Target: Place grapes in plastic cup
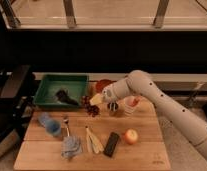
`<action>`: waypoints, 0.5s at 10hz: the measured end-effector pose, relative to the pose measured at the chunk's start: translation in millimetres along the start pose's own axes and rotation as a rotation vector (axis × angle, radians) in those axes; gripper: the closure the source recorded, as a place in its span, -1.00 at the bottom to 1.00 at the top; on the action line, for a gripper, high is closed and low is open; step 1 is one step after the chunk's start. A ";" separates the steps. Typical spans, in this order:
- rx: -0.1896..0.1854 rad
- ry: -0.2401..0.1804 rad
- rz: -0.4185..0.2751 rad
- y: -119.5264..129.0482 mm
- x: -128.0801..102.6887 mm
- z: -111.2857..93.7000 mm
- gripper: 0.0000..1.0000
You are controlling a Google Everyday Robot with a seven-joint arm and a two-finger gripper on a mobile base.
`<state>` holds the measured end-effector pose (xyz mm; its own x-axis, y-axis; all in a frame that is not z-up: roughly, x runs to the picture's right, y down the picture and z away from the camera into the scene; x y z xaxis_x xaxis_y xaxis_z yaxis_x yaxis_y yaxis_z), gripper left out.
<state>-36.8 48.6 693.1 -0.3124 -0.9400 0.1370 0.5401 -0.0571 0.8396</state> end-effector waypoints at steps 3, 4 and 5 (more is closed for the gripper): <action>0.043 -0.015 -0.115 -39.0 27.1 16.8 1.00; 0.068 -0.031 -0.129 -49.7 31.0 28.3 1.00; 0.092 -0.047 -0.137 -59.6 33.5 38.3 1.00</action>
<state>-109.4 33.4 667.8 -0.4160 -0.9085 0.0406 0.4166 -0.1507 0.8965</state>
